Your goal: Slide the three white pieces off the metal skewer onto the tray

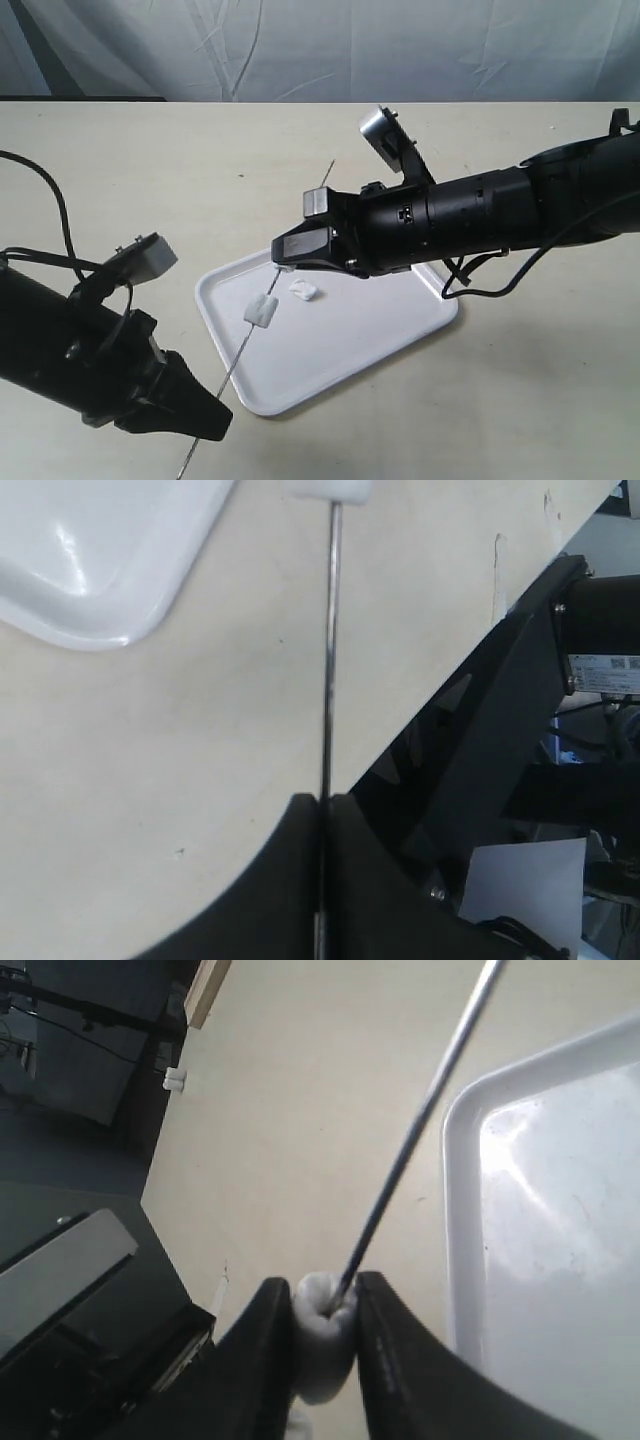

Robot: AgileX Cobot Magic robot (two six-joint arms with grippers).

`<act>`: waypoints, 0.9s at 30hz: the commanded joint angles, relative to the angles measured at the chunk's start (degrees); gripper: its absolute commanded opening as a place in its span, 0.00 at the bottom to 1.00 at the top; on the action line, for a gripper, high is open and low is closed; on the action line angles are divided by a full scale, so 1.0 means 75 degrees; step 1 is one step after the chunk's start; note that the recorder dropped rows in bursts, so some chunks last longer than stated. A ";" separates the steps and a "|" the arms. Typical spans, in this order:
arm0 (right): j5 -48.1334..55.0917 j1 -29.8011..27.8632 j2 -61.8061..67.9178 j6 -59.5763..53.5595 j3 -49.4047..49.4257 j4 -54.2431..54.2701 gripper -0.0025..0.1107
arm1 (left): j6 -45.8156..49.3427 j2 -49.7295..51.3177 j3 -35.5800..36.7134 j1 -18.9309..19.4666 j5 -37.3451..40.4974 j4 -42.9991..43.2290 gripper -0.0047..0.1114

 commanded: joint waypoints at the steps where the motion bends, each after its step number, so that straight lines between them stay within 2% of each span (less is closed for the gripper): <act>1: 0.0019 -0.0033 -0.0063 -0.0094 -0.0068 -0.0025 0.20 | 0.0028 0.0016 -0.0021 -0.0036 -0.0096 0.0027 0.04; 16: -0.0178 -0.0033 -0.0063 0.0454 -0.1828 -0.0025 0.20 | -0.0125 0.0016 0.0354 -0.0036 0.0181 0.0609 0.04; 27: -0.0967 -0.0033 -0.0063 0.0487 -0.2539 -0.0025 0.20 | -0.0125 0.0016 0.0346 -0.0036 0.0229 0.0609 0.04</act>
